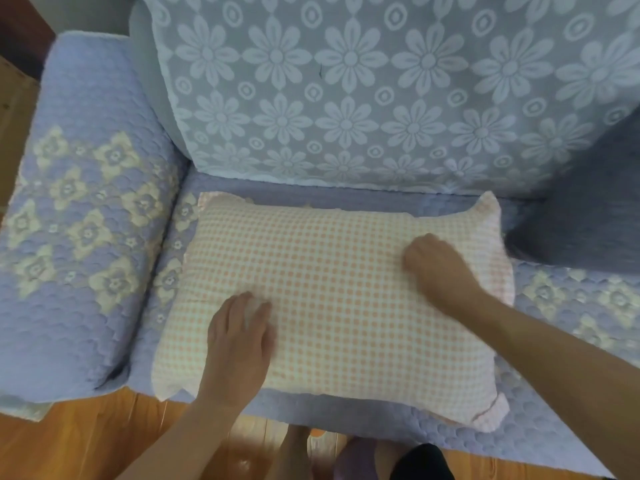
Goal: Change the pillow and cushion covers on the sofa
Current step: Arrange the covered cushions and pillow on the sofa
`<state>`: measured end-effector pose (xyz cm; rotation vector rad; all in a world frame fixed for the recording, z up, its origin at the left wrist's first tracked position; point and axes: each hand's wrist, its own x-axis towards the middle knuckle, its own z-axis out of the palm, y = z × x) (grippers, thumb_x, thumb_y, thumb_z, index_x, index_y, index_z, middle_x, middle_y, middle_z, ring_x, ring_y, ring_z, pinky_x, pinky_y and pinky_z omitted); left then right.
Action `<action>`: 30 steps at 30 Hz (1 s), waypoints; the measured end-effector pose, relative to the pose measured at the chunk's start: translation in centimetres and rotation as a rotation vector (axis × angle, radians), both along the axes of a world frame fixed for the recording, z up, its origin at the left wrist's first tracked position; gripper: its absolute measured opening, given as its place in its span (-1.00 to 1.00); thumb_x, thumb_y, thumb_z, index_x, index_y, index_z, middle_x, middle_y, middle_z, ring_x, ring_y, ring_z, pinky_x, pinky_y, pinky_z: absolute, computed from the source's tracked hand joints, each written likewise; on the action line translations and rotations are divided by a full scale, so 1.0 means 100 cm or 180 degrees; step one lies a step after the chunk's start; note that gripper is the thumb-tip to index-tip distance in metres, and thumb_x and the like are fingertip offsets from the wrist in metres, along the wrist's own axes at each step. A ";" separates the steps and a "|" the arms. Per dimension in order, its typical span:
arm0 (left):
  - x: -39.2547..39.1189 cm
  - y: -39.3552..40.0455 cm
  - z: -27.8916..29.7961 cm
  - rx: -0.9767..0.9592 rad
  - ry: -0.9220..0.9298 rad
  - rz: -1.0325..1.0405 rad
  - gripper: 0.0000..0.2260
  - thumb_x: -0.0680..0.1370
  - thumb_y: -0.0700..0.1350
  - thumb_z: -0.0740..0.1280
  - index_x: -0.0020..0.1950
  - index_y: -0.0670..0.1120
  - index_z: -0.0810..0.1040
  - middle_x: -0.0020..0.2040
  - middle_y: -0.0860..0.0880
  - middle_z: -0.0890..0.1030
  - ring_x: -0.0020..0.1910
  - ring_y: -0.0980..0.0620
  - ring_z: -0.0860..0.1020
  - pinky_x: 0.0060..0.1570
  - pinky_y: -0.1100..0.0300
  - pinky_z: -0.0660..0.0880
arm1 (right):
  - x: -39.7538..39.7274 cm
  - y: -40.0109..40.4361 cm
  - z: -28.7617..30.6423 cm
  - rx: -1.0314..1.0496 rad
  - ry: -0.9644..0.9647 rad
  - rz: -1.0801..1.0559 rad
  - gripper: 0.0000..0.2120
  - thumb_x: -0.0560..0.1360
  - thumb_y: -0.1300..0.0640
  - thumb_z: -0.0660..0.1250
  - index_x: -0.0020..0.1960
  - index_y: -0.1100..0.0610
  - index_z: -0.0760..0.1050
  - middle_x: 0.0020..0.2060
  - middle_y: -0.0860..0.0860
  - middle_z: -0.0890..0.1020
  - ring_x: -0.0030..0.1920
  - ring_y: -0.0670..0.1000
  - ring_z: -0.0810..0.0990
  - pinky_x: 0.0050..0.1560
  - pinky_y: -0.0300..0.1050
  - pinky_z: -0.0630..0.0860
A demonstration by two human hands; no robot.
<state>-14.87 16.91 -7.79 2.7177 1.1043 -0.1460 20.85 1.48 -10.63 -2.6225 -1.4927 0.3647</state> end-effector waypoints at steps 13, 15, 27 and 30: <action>0.021 -0.001 0.004 -0.0311 0.0499 -0.0231 -0.59 0.69 0.09 0.13 0.56 0.23 0.25 0.66 -0.13 0.01 0.63 -0.27 -0.06 0.51 -0.33 0.09 | 0.048 -0.022 -0.008 -0.1158 -0.0419 -0.1520 -0.75 0.58 0.31 0.20 0.23 0.36 0.43 0.16 0.27 0.49 0.17 0.25 0.48 0.15 0.14 0.50; 0.014 -0.004 0.006 -0.0344 0.0533 -0.0300 -0.57 0.70 0.11 0.06 0.60 0.22 0.18 0.66 -0.10 -0.01 0.64 -0.21 -0.09 0.53 -0.32 0.05 | 0.045 -0.017 0.002 -0.1390 -0.0335 -0.1542 -0.71 0.62 0.26 0.16 0.30 0.34 0.41 0.21 0.24 0.48 0.22 0.22 0.46 0.24 0.09 0.48; 0.061 -0.018 0.016 -0.0317 0.0692 0.0415 -0.41 0.60 0.00 0.18 0.62 0.13 0.09 0.61 -0.20 0.14 0.53 -0.33 0.20 0.42 -0.35 0.26 | -0.142 0.038 0.026 0.0311 0.0205 0.1431 -0.54 0.71 -0.06 -0.03 0.51 0.09 0.33 0.58 0.10 0.20 0.60 0.15 0.10 0.59 0.12 -0.07; 0.014 0.013 0.000 -0.0494 0.0772 -0.0291 -0.60 0.59 0.13 0.10 0.41 0.26 0.46 0.43 -0.06 0.48 0.34 -0.20 0.43 0.20 -0.20 0.43 | -0.016 -0.032 -0.016 -0.1909 0.0176 -0.1134 -0.36 0.65 -0.18 -0.35 0.64 0.09 -0.08 0.63 0.01 -0.12 0.62 0.11 -0.13 0.56 0.19 -0.15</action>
